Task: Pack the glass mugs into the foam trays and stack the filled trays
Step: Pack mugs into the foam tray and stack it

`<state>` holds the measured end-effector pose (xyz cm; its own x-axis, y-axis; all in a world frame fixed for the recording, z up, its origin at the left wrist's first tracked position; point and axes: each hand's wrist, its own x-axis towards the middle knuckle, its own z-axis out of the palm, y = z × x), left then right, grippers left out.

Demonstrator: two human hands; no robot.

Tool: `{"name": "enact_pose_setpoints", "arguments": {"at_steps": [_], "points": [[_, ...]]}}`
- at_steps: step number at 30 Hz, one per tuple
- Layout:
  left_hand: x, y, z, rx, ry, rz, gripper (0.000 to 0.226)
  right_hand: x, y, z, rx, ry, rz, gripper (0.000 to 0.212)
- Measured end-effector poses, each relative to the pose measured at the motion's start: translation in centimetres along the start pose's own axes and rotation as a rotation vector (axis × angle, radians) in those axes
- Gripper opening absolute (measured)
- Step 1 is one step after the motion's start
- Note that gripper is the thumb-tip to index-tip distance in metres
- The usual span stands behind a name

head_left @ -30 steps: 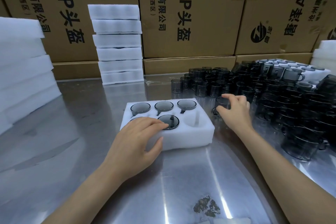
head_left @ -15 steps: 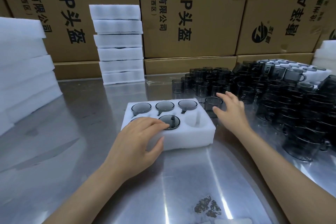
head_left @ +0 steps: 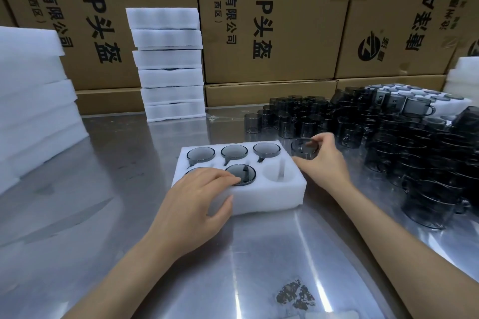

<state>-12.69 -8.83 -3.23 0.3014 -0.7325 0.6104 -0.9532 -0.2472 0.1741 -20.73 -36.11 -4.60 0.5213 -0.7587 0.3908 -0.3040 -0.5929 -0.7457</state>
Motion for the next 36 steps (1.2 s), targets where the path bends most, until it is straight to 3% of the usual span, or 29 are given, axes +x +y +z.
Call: {"name": "enact_pose_setpoints", "arguments": {"at_steps": [5, 11, 19, 27, 31, 36], "points": [[0.0, -0.2, 0.1, 0.014, -0.003, -0.006, 0.029, -1.0, -3.1, -0.8, 0.211, 0.212, -0.190, 0.049], [0.1, -0.2, 0.1, 0.021, -0.006, 0.012, 0.030, -3.6, -5.3, 0.0, 0.024, 0.025, -0.482, 0.049], [0.1, -0.2, 0.0, 0.012, 0.009, 0.024, 0.035, -4.6, -5.5, -0.6, -0.100, -0.133, -0.412, 0.039], [0.3, -0.3, 0.5, 0.079, 0.035, 0.082, 0.036, -5.0, -5.4, -1.2, -0.204, -0.100, -0.405, 0.065], [0.5, 0.7, 1.5, 0.094, 0.056, 0.148, 0.049, -5.6, -5.4, -1.9, -0.141, 0.039, -0.463, 0.063], [0.8, 2.7, 3.3, 0.105, -0.025, 0.234, 0.070, -6.2, -4.7, -2.1, -0.144, -0.064, -0.509, 0.051]]}}
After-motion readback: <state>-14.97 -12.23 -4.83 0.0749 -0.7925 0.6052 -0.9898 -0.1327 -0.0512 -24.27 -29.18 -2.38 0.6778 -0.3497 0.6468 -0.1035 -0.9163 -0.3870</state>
